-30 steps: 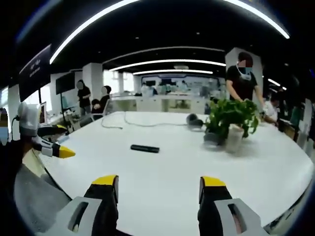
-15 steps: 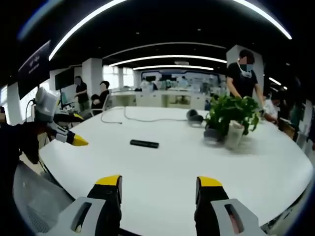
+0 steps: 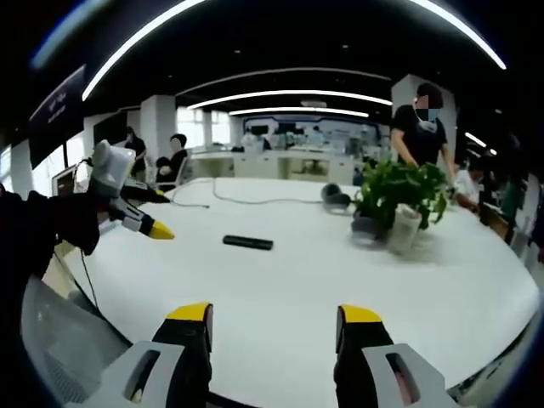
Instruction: Press the specified remote control buttons in sequence, fully releasing each button before pressing the next.
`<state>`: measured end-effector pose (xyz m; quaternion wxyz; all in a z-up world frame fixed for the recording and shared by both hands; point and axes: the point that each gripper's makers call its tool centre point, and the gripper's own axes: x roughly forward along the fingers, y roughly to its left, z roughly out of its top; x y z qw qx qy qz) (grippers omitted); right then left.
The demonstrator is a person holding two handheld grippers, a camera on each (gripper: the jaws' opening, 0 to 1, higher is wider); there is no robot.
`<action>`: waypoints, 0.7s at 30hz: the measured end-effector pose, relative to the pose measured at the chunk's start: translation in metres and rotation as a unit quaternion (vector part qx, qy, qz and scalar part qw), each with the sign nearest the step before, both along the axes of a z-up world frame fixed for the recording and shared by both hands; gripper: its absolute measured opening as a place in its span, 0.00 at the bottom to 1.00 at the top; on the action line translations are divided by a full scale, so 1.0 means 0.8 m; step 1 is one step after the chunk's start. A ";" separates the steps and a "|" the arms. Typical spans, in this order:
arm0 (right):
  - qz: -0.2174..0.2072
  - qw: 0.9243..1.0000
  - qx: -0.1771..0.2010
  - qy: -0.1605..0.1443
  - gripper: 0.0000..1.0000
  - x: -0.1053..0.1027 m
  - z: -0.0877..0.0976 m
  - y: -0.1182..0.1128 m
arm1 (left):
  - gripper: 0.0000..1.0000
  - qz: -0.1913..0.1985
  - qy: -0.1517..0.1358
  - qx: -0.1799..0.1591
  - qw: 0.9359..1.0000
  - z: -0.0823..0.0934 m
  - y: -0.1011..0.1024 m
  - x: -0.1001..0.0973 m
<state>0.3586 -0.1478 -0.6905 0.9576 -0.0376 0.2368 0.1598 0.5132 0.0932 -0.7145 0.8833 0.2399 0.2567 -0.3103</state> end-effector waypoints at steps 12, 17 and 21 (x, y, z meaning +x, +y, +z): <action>0.005 1.000 -0.009 0.020 0.53 -0.001 -0.011 0.001 | 0.63 -0.040 0.008 0.010 0.999 -0.037 -0.012 0.075; 0.003 0.999 -0.014 0.030 0.52 -0.001 -0.016 -0.001 | 0.57 -0.041 0.019 -0.009 0.999 -0.063 -0.015 0.110; 0.001 0.999 -0.021 0.041 0.52 -0.001 -0.021 -0.002 | 0.54 -0.036 0.031 -0.040 0.998 -0.078 -0.019 0.138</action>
